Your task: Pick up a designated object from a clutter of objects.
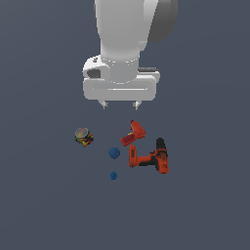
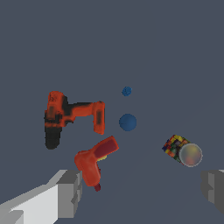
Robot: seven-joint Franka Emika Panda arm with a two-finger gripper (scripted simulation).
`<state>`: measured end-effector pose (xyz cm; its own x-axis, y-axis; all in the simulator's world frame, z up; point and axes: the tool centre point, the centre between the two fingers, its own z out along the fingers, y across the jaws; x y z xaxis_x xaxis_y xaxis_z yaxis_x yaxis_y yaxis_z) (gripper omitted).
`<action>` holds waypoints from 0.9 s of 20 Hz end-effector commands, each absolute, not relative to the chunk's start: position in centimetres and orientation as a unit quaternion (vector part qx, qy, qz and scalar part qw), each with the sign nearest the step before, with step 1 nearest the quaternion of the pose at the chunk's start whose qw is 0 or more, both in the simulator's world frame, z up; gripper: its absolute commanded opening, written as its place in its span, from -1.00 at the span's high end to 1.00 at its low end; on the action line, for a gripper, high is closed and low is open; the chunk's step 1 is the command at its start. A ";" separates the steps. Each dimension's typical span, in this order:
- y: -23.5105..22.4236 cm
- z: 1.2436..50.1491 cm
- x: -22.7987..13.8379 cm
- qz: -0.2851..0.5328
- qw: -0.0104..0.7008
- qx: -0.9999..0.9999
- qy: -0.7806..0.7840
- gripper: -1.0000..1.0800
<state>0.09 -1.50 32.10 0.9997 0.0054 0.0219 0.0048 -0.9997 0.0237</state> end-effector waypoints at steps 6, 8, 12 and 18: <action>-2.5 32.8 0.3 0.016 0.009 1.000 -0.012 -0.92; -3.2 33.4 0.4 0.020 0.007 1.000 -0.023 -0.92; -3.6 34.0 0.4 0.022 0.005 0.999 -0.032 -0.92; -3.6 32.8 0.7 0.021 0.006 1.000 -0.023 -0.92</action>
<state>0.60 -3.53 33.29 0.9978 -0.0507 0.0432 -0.0512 -0.9986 0.0103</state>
